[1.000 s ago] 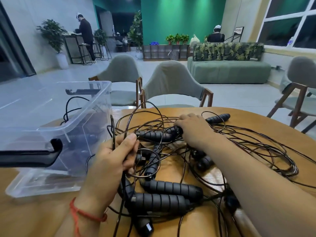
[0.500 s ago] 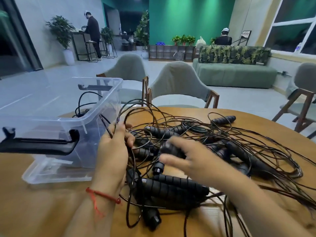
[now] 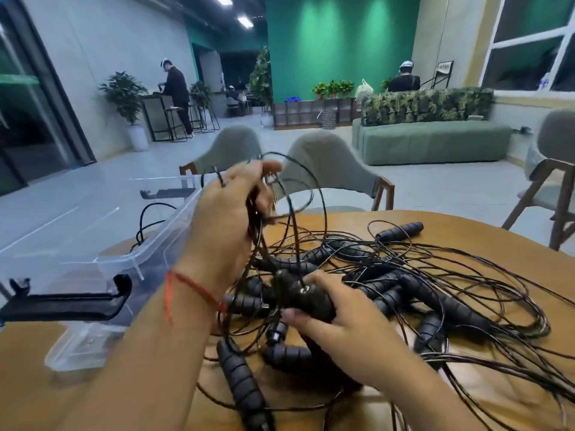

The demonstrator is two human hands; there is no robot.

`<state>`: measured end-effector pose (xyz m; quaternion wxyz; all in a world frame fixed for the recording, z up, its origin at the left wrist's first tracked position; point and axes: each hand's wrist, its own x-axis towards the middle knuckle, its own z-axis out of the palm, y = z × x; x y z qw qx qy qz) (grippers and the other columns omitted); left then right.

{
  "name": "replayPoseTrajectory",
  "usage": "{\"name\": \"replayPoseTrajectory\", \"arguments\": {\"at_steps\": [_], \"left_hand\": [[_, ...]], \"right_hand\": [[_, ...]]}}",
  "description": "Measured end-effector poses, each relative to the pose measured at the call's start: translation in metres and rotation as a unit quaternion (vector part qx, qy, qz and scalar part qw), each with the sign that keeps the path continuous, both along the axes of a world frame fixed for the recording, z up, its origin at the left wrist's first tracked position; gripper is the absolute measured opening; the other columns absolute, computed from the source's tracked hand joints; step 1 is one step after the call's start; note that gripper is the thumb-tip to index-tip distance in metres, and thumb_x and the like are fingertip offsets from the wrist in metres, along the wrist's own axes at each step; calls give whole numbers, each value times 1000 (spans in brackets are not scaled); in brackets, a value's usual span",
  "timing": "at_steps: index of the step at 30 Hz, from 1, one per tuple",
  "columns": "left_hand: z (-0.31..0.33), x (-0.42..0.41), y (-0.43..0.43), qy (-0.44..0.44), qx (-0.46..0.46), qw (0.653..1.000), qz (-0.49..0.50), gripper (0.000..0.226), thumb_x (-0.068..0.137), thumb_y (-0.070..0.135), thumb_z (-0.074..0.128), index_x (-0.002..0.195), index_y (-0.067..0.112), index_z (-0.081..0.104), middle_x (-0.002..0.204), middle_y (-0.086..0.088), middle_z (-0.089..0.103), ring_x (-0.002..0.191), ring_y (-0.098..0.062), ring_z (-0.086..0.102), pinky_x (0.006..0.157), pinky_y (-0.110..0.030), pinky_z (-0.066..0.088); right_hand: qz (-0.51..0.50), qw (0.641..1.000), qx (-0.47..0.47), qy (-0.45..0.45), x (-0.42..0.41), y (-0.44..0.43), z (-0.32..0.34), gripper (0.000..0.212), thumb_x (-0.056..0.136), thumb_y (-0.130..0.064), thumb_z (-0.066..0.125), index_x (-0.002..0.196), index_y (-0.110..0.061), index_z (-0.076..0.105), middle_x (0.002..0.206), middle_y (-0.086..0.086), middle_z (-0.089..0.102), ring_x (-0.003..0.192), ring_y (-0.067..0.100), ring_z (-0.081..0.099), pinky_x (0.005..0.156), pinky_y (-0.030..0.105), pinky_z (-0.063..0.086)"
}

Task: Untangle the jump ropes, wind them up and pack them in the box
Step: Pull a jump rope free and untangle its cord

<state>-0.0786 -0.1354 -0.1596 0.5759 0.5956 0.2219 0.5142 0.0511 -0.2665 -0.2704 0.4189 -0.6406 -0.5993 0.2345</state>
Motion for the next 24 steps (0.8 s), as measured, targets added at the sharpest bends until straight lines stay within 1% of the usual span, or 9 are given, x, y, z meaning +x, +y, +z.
{"name": "replayPoseTrajectory", "arguments": {"at_steps": [2, 3, 5, 6, 10, 15, 20, 22, 24], "left_hand": [[34, 35, 38, 7, -72, 996, -50, 58, 109, 55, 44, 145, 11, 56, 84, -5, 68, 69, -19, 64, 66, -37, 55], [44, 49, 56, 60, -130, 988, -55, 81, 101, 74, 41, 157, 15, 42, 105, -10, 71, 82, -29, 70, 76, -47, 58], [45, 63, 81, 208, -201, 956, -57, 114, 80, 99, 32, 166, 26, 20, 145, -24, 55, 121, -53, 60, 96, -71, 49], [42, 66, 84, 261, -207, 941, -58, 119, 75, 103, 27, 167, 29, 15, 154, -30, 46, 133, -59, 50, 101, -76, 42], [28, 65, 78, 302, -179, 936, -20, 96, 95, 86, 21, 166, 20, 18, 131, -30, 65, 118, -48, 65, 97, -68, 53], [13, 48, 75, 375, -151, 915, 5, 68, 110, 58, 24, 142, 5, 51, 114, -20, 74, 108, -38, 70, 97, -62, 56], [-9, 39, 53, 508, -147, 821, -213, 88, 99, 80, 35, 131, 4, 64, 112, -12, 79, 111, -30, 73, 107, -52, 53], [-19, 52, 39, 438, -180, 840, -264, 77, 99, 73, 47, 129, 4, 65, 108, -9, 78, 103, -25, 73, 106, -48, 54], [-17, 70, 33, 357, -196, 884, -228, 55, 105, 53, 53, 127, 3, 64, 101, -11, 78, 97, -26, 72, 104, -47, 55]], "right_hand": [[-59, 983, 36, 172, 10, 8, 7, 22, 94, -56, 74, 105, -39, 67, 95, -12, 76, 91, 10, 73, 92, 47, 59], [-96, 971, 51, 215, 17, 14, 9, 19, 94, -56, 74, 105, -41, 68, 97, -10, 77, 94, 13, 75, 96, 52, 58], [-130, 954, 57, 263, 26, 20, 8, 15, 94, -55, 74, 104, -45, 70, 99, -7, 79, 96, 19, 76, 98, 57, 57], [-130, 948, 50, 287, 31, 22, 6, 15, 94, -54, 75, 105, -45, 71, 101, -6, 79, 98, 23, 76, 98, 59, 57], [-120, 921, 4, 370, 38, 22, -2, 17, 95, -45, 77, 106, -32, 76, 102, 4, 80, 101, 36, 76, 100, 65, 56], [-107, 912, -10, 396, 34, 17, 1, 23, 97, -40, 76, 114, -25, 74, 102, 8, 81, 102, 39, 76, 96, 59, 61], [-88, 926, 14, 366, 19, 12, 11, 19, 95, -44, 76, 110, -34, 74, 103, 2, 80, 101, 31, 76, 92, 53, 63], [-70, 935, 12, 348, 11, 9, 15, 16, 94, -43, 78, 109, -39, 74, 102, -3, 80, 98, 24, 77, 87, 46, 65], [-43, 937, -11, 346, 4, 5, 18, 16, 92, -43, 80, 107, -41, 74, 102, -1, 80, 96, 25, 77, 86, 48, 65]]}}
